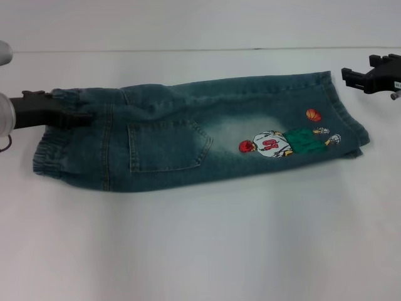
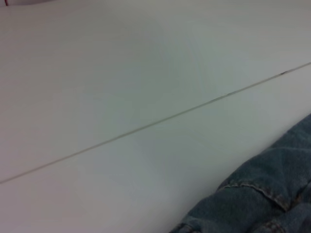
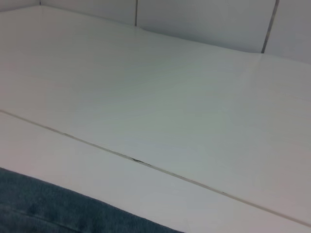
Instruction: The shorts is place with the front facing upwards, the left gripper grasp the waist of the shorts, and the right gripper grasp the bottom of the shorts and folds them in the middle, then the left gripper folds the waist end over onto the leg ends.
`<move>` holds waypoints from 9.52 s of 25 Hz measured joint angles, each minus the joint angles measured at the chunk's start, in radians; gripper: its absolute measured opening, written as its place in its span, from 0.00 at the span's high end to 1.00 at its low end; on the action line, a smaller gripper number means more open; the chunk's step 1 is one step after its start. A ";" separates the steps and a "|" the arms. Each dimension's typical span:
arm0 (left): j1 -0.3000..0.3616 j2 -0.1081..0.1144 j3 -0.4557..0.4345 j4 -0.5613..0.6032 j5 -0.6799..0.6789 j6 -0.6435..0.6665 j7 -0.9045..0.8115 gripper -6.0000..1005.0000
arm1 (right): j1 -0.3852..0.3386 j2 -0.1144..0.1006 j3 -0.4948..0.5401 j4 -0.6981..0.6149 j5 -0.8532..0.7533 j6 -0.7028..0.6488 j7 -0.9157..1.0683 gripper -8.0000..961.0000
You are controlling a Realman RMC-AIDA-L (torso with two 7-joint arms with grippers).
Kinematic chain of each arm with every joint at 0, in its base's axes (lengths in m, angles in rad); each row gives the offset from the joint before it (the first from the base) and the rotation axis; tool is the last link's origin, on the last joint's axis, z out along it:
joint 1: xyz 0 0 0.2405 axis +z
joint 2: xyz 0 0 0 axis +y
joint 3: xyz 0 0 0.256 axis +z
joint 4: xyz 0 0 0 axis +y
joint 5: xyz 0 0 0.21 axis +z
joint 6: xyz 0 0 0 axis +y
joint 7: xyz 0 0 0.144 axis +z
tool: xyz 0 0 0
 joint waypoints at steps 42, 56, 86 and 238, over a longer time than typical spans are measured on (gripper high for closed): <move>0.344 -0.042 -0.379 0.064 -0.449 0.636 0.455 0.17 | -0.294 -0.008 0.128 0.069 0.318 -0.882 -0.608 0.26; 0.336 -0.042 -0.379 0.051 -0.300 0.497 0.460 0.17 | -0.307 -0.005 0.121 0.187 0.227 -0.913 -0.690 0.26; 0.247 -0.037 -0.253 -0.009 -0.206 0.306 0.466 0.45 | -0.311 -0.002 0.116 0.220 0.231 -0.917 -0.701 0.26; 0.450 -0.056 -0.294 -0.047 -0.335 0.753 0.606 0.13 | -0.389 -0.005 0.519 0.012 -0.048 -1.118 -0.501 0.05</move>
